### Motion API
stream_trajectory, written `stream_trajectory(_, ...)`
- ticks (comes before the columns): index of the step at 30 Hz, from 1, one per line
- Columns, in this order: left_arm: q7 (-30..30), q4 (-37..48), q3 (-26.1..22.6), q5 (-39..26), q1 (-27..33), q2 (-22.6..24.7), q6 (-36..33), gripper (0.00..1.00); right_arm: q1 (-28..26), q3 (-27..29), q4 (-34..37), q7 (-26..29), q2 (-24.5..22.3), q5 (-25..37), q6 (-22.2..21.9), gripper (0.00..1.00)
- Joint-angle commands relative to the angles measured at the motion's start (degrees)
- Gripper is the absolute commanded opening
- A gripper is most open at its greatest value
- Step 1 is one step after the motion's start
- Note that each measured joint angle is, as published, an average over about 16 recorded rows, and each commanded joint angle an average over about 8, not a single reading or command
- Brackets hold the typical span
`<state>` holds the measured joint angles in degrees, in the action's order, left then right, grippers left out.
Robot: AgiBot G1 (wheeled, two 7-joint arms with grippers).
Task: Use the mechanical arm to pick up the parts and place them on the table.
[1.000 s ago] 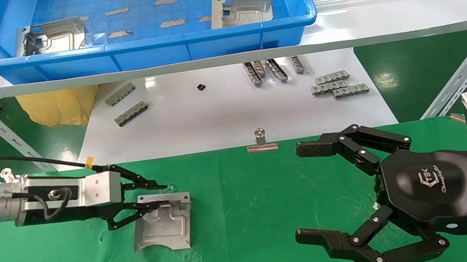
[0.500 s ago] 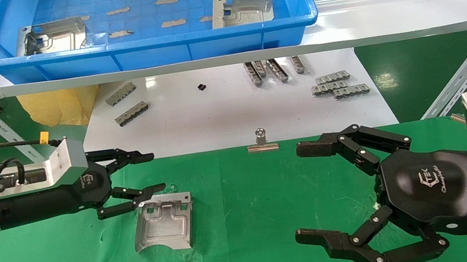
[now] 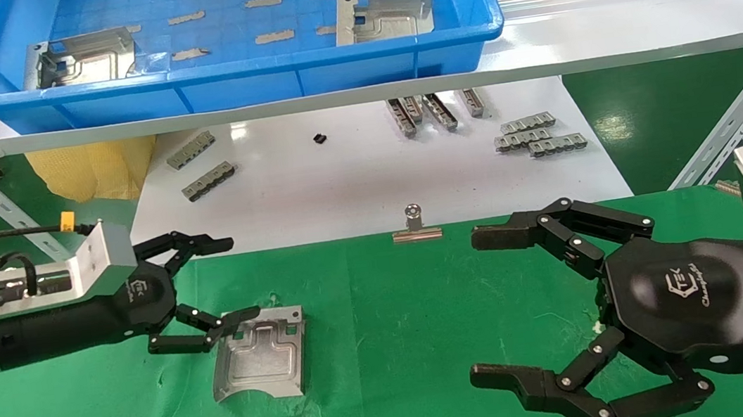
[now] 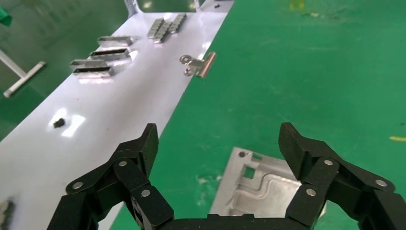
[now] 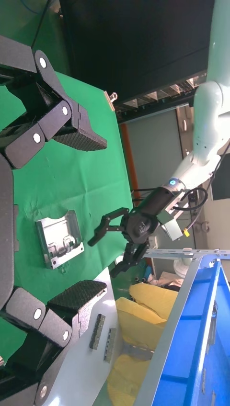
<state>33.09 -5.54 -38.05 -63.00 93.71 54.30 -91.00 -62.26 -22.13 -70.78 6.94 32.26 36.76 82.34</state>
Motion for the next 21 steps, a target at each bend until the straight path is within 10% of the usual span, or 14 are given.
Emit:
stream_trajectory(1, -1.31, -1.96, 0.67, 0.66, -0.96, -0.57, 0.14, 1.0, 0.0, 0.0, 0.0, 0.0, 0.0, 0.0, 0.0, 1.0)
stream_trajectory(21, -17.27, -26.77, 8.69, 8.35, -12.67, -7.6, 2.08, 1.0, 0.0, 0.0, 0.0, 0.0, 0.0, 0.0, 0.0, 1.0)
